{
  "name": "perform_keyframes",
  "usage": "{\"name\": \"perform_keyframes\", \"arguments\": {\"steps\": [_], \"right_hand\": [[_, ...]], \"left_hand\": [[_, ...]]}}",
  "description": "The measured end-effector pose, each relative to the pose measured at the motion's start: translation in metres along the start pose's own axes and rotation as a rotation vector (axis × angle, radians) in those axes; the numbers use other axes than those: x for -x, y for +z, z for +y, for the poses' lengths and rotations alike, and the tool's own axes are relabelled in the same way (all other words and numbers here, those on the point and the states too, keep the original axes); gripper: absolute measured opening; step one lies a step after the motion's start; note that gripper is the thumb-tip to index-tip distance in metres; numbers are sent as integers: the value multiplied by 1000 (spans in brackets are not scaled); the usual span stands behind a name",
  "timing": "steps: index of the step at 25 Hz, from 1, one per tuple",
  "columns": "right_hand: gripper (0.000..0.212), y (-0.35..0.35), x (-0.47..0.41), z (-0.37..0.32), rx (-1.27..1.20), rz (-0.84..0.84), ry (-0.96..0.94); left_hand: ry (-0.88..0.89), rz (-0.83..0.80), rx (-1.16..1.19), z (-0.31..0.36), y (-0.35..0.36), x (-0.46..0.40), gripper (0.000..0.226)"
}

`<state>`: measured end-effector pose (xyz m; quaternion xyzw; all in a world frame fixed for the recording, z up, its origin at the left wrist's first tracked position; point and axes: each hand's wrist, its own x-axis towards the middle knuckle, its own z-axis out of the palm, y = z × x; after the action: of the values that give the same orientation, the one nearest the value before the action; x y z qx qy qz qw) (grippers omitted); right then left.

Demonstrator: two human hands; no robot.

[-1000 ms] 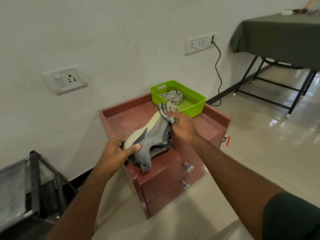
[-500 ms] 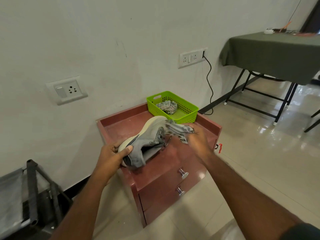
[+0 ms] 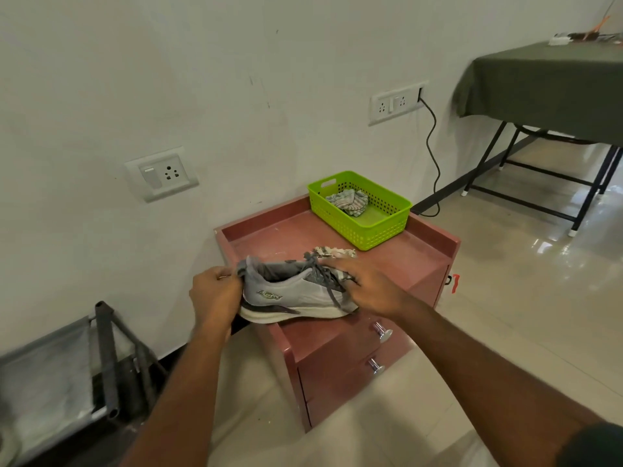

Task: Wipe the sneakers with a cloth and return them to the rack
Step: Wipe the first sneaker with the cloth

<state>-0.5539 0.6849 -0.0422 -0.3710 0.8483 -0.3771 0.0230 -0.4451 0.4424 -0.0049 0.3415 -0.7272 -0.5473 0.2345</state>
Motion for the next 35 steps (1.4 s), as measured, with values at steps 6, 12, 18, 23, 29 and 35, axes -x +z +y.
{"name": "perform_keyframes", "arguments": {"steps": [6, 12, 18, 23, 29, 35], "right_hand": [[49, 6, -16, 7, 115, 16, 73], [35, 0, -7, 2, -153, 118, 220], [38, -36, 32, -47, -302, 378, 166], [45, 10, 46, -72, -15, 59, 70], [56, -32, 34, -50, -157, 817, 342], [55, -2, 61, -42, 110, 481, 336]], "left_hand": [[419, 201, -351, -11, -2, 8, 26], [409, -273, -196, -13, -16, 15, 35], [721, -57, -586, -6, 4, 23, 91], [734, -195, -760, -7, 17, 26, 32], [748, -199, -422, -16, 10, 28, 67], [497, -156, -234, -18, 7, 30, 106]]}}
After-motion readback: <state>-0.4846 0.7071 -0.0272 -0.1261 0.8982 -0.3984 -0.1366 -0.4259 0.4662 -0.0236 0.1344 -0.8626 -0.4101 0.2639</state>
